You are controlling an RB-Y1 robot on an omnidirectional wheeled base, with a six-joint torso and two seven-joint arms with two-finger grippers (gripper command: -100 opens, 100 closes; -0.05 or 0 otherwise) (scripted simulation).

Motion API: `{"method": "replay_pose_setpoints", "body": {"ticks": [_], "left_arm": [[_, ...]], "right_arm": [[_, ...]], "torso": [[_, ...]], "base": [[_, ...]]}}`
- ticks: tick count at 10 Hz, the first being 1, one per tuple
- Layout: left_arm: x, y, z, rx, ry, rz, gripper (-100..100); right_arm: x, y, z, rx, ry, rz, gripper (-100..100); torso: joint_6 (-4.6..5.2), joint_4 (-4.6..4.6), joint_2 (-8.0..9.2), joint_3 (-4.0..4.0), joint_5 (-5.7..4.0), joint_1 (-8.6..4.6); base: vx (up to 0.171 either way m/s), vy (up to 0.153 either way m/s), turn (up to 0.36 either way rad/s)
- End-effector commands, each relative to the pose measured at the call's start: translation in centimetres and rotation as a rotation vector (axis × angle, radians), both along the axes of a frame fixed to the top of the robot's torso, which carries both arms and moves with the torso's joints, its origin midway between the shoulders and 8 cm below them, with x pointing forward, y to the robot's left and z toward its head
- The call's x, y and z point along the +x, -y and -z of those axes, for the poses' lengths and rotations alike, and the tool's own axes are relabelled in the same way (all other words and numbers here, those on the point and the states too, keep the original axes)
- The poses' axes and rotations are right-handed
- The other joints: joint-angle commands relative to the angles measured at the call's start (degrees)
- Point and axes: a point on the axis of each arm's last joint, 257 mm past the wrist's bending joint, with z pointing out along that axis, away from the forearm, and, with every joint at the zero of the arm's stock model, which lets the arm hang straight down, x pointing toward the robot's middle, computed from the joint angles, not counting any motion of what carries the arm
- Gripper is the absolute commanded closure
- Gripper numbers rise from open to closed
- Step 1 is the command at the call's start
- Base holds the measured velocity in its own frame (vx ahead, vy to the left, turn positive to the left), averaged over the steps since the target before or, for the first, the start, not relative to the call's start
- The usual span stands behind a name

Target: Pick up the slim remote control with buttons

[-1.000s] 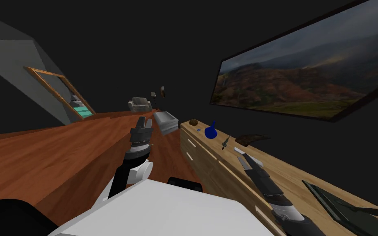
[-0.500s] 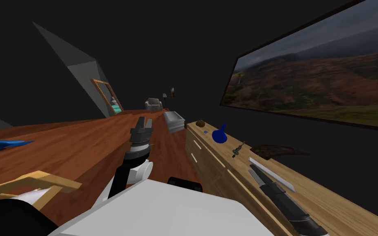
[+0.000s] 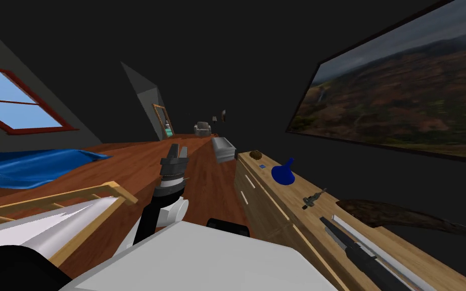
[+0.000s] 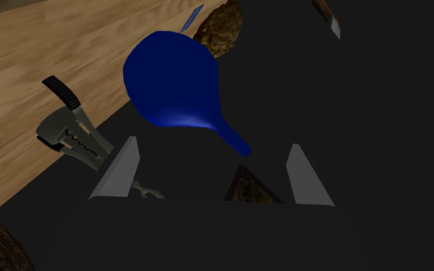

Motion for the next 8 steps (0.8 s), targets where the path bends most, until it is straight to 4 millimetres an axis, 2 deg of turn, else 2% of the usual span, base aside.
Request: {"method": "replay_pose_setpoints", "body": {"ticks": [1, 2, 3, 4, 5, 6, 8], "left_arm": [[0.0, 0.0, 0.0, 0.000, 0.000, 0.000, 0], [0.0, 0.0, 0.0, 0.000, 0.000, 0.000, 0], [0.0, 0.0, 0.0, 0.000, 0.000, 0.000, 0], [0.0, 0.0, 0.0, 0.000, 0.000, 0.000, 0], [0.0, 0.0, 0.0, 0.000, 0.000, 0.000, 0], [0.0, 0.0, 0.0, 0.000, 0.000, 0.000, 0], [0.0, 0.0, 0.0, 0.000, 0.000, 0.000, 0]], "right_arm": [[-2.0, 2.1, 1.4, -0.059, -0.086, 0.003, -100], [-2.1, 2.1, 1.5, -0.059, -0.088, 0.004, -100], [-3.4, 3.4, 2.3, -0.106, -0.149, -0.009, -100], [-3.7, 3.9, 2.5, -0.108, -0.157, 0.002, -100], [-5.3, 5.5, 3.4, -0.156, -0.226, -0.004, -100], [-5.4, 5.6, 3.5, -0.156, -0.227, -0.001, -100], [-8.8, 8.9, 5.0, -0.240, -0.361, -0.010, -100]], "torso": [[0.00, 0.00, 0.00, 0.00, 0.00, 0.00], [-0.01, 0.00, 0.00, 0.00, 0.01, 0.01], [0.05, 0.00, 0.01, 0.01, 0.00, 0.03], [-0.01, 0.00, 0.01, 0.01, 0.01, 0.02], [0.05, 0.01, 0.01, 0.01, -0.01, 0.02], [-0.01, 0.00, -0.01, -0.01, 0.01, 0.00], [0.00, 0.00, 0.01, 0.01, -0.01, -0.04]], "base": [[-0.003, -0.030, 0.355], [-0.006, -0.028, 0.170], [-0.010, -0.024, 0.323], [-0.010, -0.029, 0.191], [-0.005, -0.032, 0.359], [-0.005, -0.038, 0.176], [-0.026, -0.048, 0.365]]}}
